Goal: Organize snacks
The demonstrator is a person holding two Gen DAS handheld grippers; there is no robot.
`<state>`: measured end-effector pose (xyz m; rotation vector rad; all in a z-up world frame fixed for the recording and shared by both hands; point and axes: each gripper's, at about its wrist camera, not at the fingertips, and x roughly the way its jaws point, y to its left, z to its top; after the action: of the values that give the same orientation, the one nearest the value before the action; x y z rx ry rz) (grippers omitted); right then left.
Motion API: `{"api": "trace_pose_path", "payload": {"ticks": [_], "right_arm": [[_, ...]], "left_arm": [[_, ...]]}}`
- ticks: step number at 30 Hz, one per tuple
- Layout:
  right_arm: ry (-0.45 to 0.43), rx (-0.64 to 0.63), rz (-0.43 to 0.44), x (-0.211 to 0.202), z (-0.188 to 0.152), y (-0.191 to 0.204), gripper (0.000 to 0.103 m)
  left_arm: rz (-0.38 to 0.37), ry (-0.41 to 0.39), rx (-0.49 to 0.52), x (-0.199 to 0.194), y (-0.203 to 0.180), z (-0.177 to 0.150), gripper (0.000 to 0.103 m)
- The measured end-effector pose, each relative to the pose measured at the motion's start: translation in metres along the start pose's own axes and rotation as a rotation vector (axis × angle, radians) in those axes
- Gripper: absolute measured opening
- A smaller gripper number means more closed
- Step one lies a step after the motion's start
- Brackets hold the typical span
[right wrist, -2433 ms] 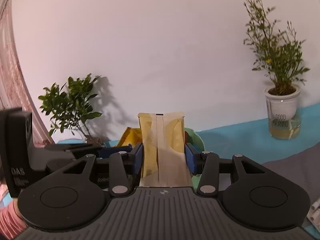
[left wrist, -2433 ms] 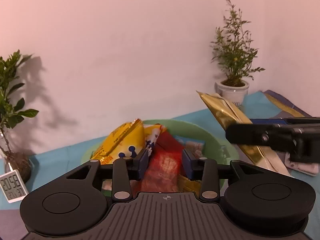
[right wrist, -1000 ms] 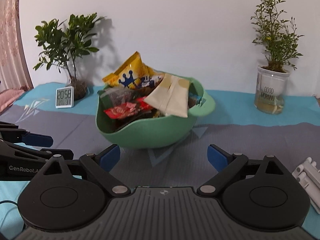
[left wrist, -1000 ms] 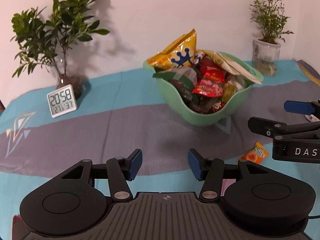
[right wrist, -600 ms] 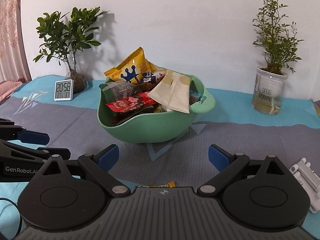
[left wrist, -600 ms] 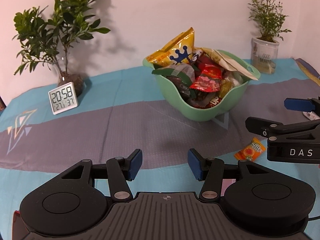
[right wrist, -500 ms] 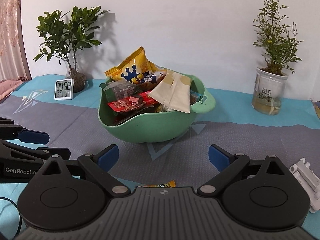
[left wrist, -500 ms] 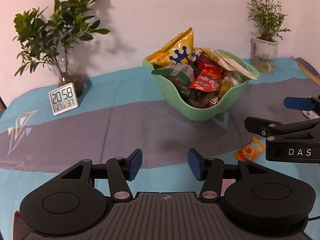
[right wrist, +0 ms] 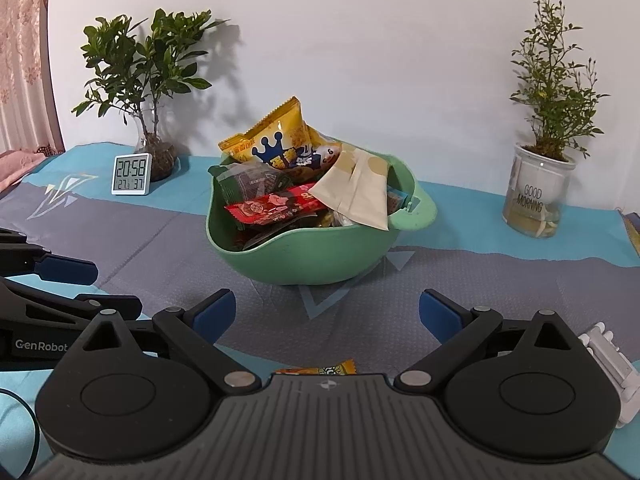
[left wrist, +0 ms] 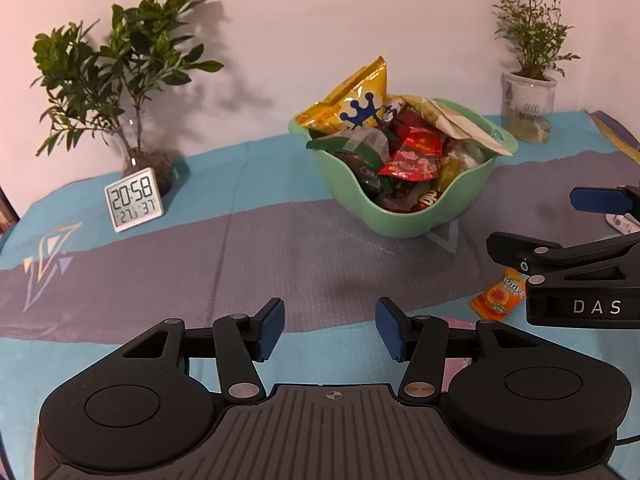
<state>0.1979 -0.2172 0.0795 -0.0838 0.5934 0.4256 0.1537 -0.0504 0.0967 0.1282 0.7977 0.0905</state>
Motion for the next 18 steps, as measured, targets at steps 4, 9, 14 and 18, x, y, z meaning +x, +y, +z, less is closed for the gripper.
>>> {"api": "trace_pose_path", "payload": {"ticks": [4,9,14,18], "right_arm": [[0.001,0.004,0.002,-0.0009,-0.0008,0.0009,0.099],[0.001,0.004,0.003,-0.0009,-0.0012,0.0026,0.099],[-0.001,0.003,0.006,-0.0015,-0.0008,0.0029,0.099],[-0.001,0.004,0.007,-0.0014,-0.0002,0.0030,0.100]], "left_arm": [[0.001,-0.001,0.002,-0.0011,0.0004,0.0001,0.103],[0.004,-0.002,0.001,-0.0016,0.0002,-0.0002,0.103],[0.004,-0.002,0.002,-0.0018,0.0002,0.0000,0.103],[0.004,-0.001,0.002,-0.0017,0.0002,0.0002,0.103]]}}
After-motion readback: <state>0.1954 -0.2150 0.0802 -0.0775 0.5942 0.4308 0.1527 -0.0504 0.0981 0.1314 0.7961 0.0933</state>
